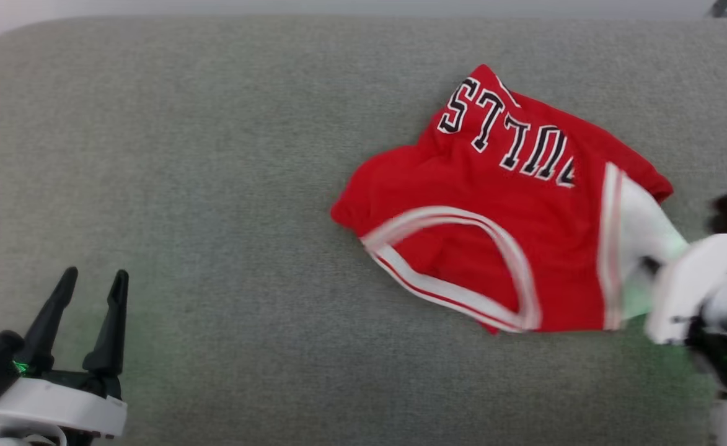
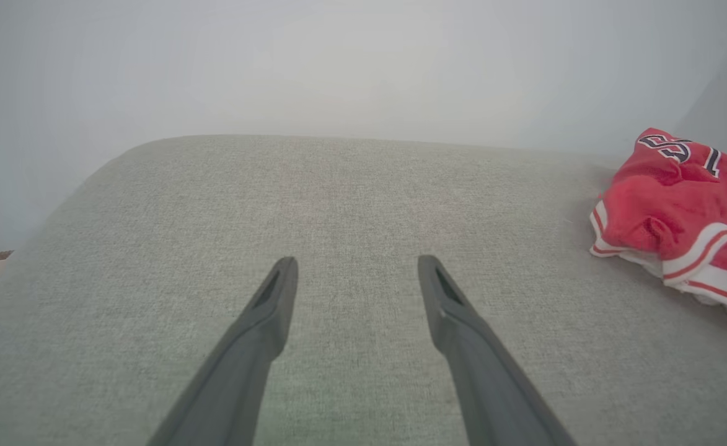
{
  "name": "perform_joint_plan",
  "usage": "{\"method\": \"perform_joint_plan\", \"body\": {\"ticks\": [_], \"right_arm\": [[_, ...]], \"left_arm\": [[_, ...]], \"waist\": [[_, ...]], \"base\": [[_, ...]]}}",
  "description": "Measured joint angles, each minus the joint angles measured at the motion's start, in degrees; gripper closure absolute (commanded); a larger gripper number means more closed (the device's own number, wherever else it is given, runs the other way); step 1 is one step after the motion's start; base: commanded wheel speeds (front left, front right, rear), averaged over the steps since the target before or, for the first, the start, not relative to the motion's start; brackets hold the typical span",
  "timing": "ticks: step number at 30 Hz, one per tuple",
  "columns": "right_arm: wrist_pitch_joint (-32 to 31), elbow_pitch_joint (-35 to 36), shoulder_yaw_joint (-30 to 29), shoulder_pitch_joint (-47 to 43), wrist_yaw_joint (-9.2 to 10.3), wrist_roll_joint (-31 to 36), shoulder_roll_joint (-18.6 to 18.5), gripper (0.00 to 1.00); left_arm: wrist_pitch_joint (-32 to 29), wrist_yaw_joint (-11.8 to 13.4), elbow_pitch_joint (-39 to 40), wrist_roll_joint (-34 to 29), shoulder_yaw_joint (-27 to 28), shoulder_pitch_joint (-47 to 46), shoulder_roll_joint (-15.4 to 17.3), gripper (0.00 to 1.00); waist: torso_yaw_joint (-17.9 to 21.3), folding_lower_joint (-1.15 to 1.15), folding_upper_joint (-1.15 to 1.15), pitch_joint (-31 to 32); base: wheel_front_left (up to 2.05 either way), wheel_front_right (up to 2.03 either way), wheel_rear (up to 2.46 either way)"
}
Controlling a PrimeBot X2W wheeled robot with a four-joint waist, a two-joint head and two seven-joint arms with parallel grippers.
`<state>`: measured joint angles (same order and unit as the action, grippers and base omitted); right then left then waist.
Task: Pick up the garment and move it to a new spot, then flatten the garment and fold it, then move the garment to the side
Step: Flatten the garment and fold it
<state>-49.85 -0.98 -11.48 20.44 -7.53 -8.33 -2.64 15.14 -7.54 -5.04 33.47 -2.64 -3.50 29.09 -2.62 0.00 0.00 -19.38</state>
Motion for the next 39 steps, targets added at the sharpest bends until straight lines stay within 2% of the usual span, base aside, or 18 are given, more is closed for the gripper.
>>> {"method": "perform_joint_plan", "body": {"ticks": [8, 12, 16, 17, 18, 19, 23, 27, 30, 32, 33, 36, 39], "right_arm": [[1.56, 8.01, -13.65, -3.27, 0.0, 4.78, -0.24, 1.0], [3.36, 8.47, -17.9, -4.05, 0.01, 5.91, -0.22, 1.0], [6.79, 6.15, -19.36, -4.63, 0.01, 5.94, -0.21, 1.0], [8.27, 5.63, -19.3, -4.54, 0.01, 5.78, -0.19, 0.9], [9.95, 4.94, -19.28, -4.3, 0.01, 5.26, -0.18, 0.24], [11.71, 4.14, -19.57, -3.94, 0.0, 4.38, -0.16, 0.0], [19.04, 4.0, -19.13, -4.0, 0.01, 3.56, -0.2, 0.0], [24.71, 6.19, -16.23, -4.85, 0.01, -0.1, -0.27, 0.0], [27.38, 7.43, -11.59, -5.47, 0.01, -4.03, -0.25, 0.0], [28.93, 7.68, -8.79, -6.3, 0.01, -5.56, -0.23, 0.0], [29.71, 7.72, -7.47, -6.59, 0.01, -6.19, -0.27, 0.0], [31.83, 7.61, -3.78, -7.35, 0.01, -7.36, -0.25, 0.0], [33.75, 7.55, -0.51, -8.0, 0.01, -8.23, -0.26, 0.0]], "left_arm": [[0.0, 0.0, 0.99, 1.09, -0.11, -0.88, 1.3, 0.0], [0.0, 0.0, 1.04, 1.41, -0.79, -1.01, 2.34, 0.0], [-0.01, 0.0, 0.77, 1.43, -2.82, -1.88, 3.91, 0.0], [-0.01, 0.0, 0.85, 1.59, -3.48, -2.39, 4.24, 0.0], [0.0, 0.0, 1.04, 1.98, -4.24, -2.99, 4.81, 0.0], [0.0, 0.0, 1.34, 2.24, -5.32, -3.72, 5.57, 0.0], [0.0, 0.0, 3.08, 4.87, -10.83, -8.49, 10.01, 0.0], [-1.86, 0.0, 4.22, 11.43, -21.07, -16.16, 17.49, 0.0], [-11.44, 0.0, 6.32, 20.53, -31.0, -23.58, 21.89, 0.0], [-19.41, 0.01, 7.59, 28.72, -36.2, -28.89, 23.1, 0.0], [-23.04, 0.0, 8.35, 30.61, -38.96, -31.75, 23.91, 0.0], [-32.05, 0.01, 7.57, 37.58, -43.39, -39.72, 24.6, 0.0], [-39.1, 0.01, 6.32, 43.66, -46.02, -45.56, 23.18, 0.0]], "waist": [[1.93, 0.0, 0.0, -1.0], [2.61, 0.0, 0.0, -1.5], [2.96, 0.0, 0.0, -1.68], [3.03, 0.0, 0.0, -1.59], [3.12, 0.0, 0.0, -1.49], [3.21, 0.0, 0.0, -1.33], [3.81, 0.0, 0.0, -0.47], [5.3, 0.0, 0.0, 0.09], [6.94, 0.0, 0.0, 0.22], [8.19, 0.0, 0.0, 0.16], [8.81, 0.0, 0.0, 0.06], [10.77, 0.0, 0.0, -0.46], [12.7, 0.0, 0.0, -1.31]], "base": [[0.0, 0.0, 0.0], [0.0, 0.0, 0.0], [0.0, 0.0, 0.0], [0.0, 0.0, 0.0], [0.0, 0.0, 0.0], [0.0, 0.0, 0.0], [0.0, 0.0, 0.0], [0.0, 0.0, 0.0], [0.0, 0.0, 0.0], [0.0, 0.0, 0.0], [0.0, 0.0, 0.0], [0.0, 0.0, 0.0], [0.0, 0.0, 0.0]]}}
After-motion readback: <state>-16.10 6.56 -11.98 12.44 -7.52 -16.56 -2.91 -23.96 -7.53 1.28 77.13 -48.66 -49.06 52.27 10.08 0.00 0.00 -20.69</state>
